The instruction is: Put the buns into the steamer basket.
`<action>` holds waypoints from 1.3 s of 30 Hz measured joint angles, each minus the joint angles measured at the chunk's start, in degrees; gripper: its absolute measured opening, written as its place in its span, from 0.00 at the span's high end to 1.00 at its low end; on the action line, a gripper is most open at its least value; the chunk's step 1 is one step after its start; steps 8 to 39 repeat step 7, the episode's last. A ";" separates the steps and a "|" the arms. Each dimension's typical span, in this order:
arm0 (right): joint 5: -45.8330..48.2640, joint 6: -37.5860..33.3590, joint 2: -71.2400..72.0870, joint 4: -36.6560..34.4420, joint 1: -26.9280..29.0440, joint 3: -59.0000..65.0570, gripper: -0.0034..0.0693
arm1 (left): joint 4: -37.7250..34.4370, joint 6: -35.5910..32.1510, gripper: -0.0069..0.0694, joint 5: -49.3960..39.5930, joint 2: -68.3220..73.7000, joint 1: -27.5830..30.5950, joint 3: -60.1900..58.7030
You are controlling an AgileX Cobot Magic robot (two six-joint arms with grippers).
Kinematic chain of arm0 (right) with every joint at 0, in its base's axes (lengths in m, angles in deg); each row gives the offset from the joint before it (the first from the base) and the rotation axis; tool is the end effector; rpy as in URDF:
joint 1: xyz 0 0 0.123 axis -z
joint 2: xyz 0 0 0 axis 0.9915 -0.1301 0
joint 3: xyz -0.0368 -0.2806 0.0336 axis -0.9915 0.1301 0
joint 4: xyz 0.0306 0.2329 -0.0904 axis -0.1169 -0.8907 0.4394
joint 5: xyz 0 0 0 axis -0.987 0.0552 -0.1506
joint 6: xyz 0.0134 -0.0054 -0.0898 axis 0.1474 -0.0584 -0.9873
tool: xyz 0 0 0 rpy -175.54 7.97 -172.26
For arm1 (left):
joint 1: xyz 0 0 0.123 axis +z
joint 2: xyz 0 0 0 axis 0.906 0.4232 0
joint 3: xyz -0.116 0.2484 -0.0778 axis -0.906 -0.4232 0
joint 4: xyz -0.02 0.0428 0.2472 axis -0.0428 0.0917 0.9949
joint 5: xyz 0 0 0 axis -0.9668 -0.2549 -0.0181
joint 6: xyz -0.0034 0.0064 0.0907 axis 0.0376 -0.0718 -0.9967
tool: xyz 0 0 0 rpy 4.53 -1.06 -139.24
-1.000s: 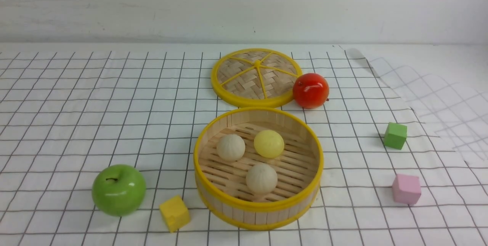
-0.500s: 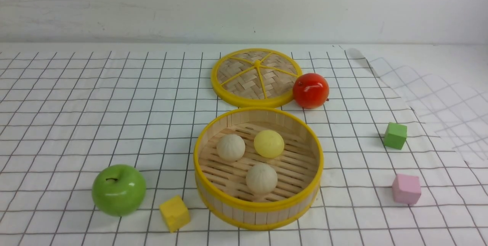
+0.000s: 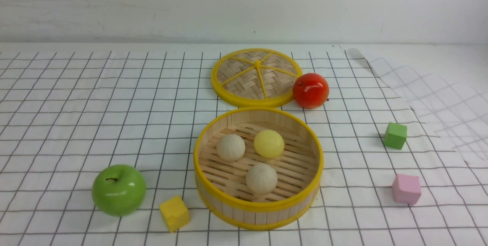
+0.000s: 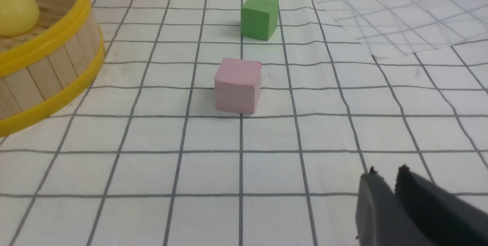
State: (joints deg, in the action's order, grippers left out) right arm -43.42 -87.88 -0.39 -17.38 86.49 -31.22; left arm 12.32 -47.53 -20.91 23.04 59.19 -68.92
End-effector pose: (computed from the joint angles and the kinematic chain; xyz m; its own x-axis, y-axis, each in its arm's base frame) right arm 0.0518 0.0012 0.1730 -0.3105 -0.0066 -0.9506 0.0104 0.9999 -0.0104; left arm 0.0522 -0.0041 0.1689 -0.3234 -0.2197 -0.9204 0.0072 0.9721 -0.2345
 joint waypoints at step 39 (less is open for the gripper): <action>0.00 0.00 0.00 0.00 0.00 0.00 0.83 | 0.00 0.00 0.67 0.00 0.00 0.00 0.00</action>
